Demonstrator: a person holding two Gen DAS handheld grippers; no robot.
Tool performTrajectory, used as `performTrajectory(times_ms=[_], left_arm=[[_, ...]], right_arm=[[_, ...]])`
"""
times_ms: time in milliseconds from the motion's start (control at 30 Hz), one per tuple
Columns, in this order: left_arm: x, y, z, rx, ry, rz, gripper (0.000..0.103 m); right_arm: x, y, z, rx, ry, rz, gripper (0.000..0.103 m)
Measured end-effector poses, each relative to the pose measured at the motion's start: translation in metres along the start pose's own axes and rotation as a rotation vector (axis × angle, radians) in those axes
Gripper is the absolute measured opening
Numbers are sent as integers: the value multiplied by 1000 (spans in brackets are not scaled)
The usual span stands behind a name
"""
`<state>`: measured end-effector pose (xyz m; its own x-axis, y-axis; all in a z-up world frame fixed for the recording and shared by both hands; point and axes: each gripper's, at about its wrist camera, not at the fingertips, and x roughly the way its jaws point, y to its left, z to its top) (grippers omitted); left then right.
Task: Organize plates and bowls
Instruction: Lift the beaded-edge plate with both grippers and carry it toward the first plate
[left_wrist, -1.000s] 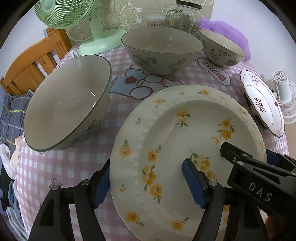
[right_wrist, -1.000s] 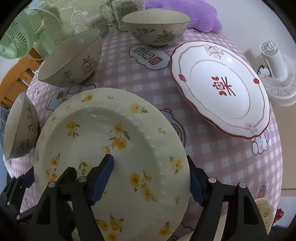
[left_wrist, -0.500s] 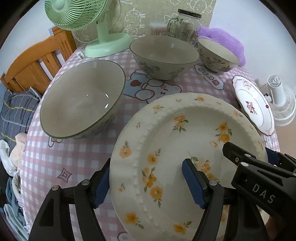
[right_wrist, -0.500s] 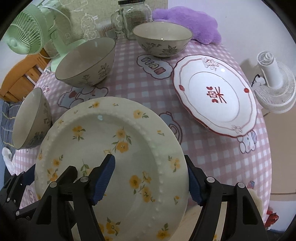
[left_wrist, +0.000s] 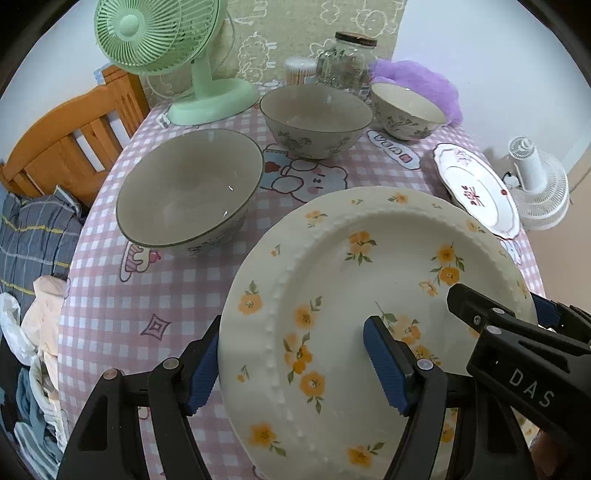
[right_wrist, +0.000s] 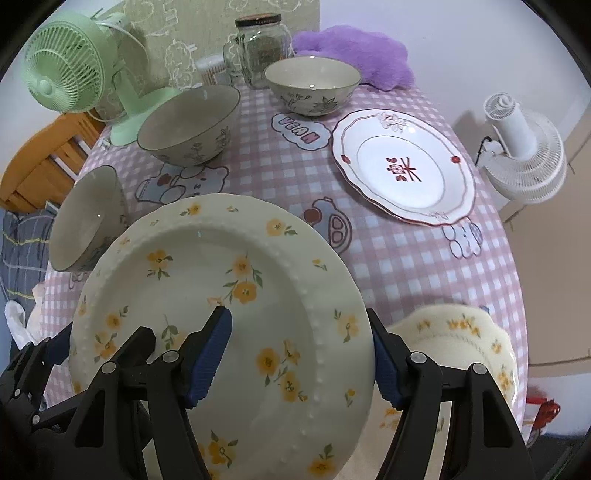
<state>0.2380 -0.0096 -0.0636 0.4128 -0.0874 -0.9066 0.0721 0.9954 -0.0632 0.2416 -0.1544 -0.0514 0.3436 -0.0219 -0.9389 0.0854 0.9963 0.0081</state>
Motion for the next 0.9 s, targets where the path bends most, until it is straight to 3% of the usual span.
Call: performTrajectory(times_ms=[533, 900], left_arm=[[-34, -16, -25, 153, -41, -57, 74], [-43, -66, -40, 119, -38, -39, 74]], right_arm=[[-44, -11, -49, 137, -56, -49, 73], [-58, -56, -60, 111, -69, -21, 73]])
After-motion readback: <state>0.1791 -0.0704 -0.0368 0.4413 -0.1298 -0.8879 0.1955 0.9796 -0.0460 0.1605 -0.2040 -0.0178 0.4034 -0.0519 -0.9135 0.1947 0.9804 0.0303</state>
